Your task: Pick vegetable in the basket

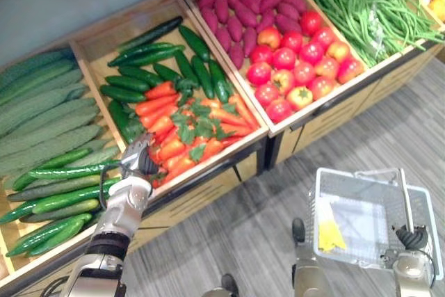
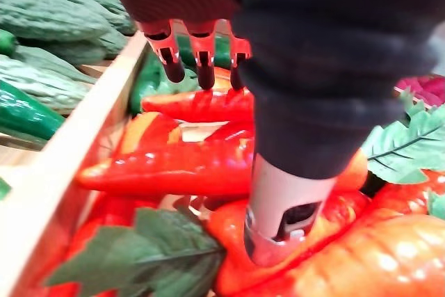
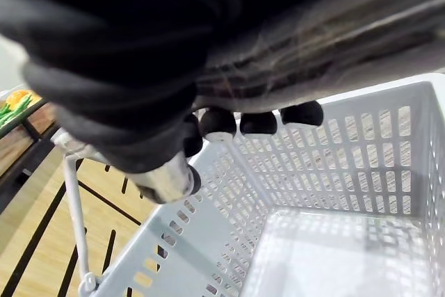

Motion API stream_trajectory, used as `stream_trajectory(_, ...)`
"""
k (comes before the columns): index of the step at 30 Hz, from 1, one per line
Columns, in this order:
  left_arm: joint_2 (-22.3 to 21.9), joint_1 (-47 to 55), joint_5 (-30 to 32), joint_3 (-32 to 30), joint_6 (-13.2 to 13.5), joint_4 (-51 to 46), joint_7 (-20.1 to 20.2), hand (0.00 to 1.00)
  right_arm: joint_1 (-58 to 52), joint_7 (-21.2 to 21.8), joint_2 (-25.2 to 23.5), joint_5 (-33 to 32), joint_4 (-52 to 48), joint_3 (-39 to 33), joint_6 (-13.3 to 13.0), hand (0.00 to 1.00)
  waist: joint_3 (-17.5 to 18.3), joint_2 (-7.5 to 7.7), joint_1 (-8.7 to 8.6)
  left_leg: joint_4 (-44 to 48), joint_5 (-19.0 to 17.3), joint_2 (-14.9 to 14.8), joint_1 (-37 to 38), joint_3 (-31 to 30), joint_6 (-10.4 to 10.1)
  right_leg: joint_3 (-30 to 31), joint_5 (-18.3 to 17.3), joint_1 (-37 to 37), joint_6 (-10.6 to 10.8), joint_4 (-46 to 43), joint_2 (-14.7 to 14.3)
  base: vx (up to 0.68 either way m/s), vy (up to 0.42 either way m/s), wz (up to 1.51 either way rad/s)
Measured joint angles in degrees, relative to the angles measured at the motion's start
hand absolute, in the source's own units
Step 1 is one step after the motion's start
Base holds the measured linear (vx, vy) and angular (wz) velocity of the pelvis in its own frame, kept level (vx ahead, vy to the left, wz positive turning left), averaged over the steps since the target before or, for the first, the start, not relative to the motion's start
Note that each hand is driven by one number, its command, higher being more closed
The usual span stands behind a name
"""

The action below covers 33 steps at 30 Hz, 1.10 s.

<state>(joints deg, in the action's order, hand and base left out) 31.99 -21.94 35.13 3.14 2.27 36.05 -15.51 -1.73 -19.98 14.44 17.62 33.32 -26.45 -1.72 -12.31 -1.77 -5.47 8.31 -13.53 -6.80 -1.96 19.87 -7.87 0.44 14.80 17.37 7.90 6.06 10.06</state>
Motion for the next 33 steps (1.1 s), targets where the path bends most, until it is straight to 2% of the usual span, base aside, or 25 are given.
stream_trajectory(4, 0.00, -3.15, -0.08, -0.01, -0.35, 0.92, -1.30, 0.00, 0.09, 0.00, 0.00, -0.07, -1.48, 0.00, 0.11, 1.00, -0.96, 0.77, -0.41, 1.23, -0.06, -0.05, -1.85, 0.09, -0.04, 0.31, 0.64, 1.45, -0.22, 0.00, 0.03, -0.03, -0.040, -0.02)
stream_trajectory(6, -0.01, -5.10, -0.14, -0.01, -0.41, 1.13, -2.20, 0.00, 0.74, 0.00, 0.00, -0.08, -1.88, 0.01, 0.11, 1.00, -2.72, 1.19, -0.43, 2.72, -0.50, -0.56, -2.61, 0.06, -0.21, 0.61, 0.89, 1.62, -0.51, 0.00, -0.27, -0.05, -0.046, -0.03)
stream_trajectory(13, 0.00, -8.75, -0.21, -0.28, -1.48, 2.66, -4.63, 0.00, 1.41, -0.02, 0.11, -0.11, -3.38, 0.01, 0.22, 1.00, -4.61, 1.40, -0.18, 7.09, -2.16, -2.46, -5.87, 0.38, -0.76, 1.44, 1.24, 3.47, -0.98, 0.00, -1.59, -0.03, -0.029, -0.08)
stream_trajectory(14, 0.00, -9.17, -0.21, -0.31, -1.60, 3.08, -4.85, 1.00, 1.40, -0.02, 0.11, -0.11, -3.49, 0.01, 0.22, 1.00, -4.73, 1.49, -0.08, 7.40, -2.28, -2.76, -5.91, 0.49, -0.92, 1.49, 1.22, 3.47, -1.00, 0.00, -1.87, 0.00, -0.018, -0.07)
stream_trajectory(23, 0.00, -11.94, -0.18, -0.95, -1.44, 5.26, -6.16, 1.00, 1.43, -0.03, 0.25, -0.10, -5.63, 0.65, 0.19, 1.00, -5.53, 2.44, 0.16, 8.03, -2.41, -2.89, -6.84, 0.55, -0.90, 1.46, 1.30, 4.00, -1.07, 0.00, -1.88, 0.00, -0.002, -0.01)
stream_trajectory(26, 0.00, -12.55, -0.17, -1.36, -0.94, 5.31, -6.16, 1.00, 1.47, -0.02, 0.28, -0.10, -5.91, 1.37, 0.18, 1.00, -5.80, 2.81, 0.99, 8.08, -2.40, -2.96, -6.95, 1.07, -0.90, 1.74, 1.53, 4.60, -1.17, 0.00, -2.04, 0.01, 0.001, -0.07)
stream_trajectory(33, 0.00, -12.79, -0.20, -2.63, -0.17, 5.49, -6.16, 1.00, 1.46, -0.01, 0.44, -0.10, -5.93, 2.32, 0.14, 1.00, -6.31, 3.74, 0.98, 8.14, -2.40, -2.90, -6.97, 0.96, -0.90, 1.72, 1.56, 4.31, -1.12, -0.01, -1.93, 0.00, 0.000, 0.00)
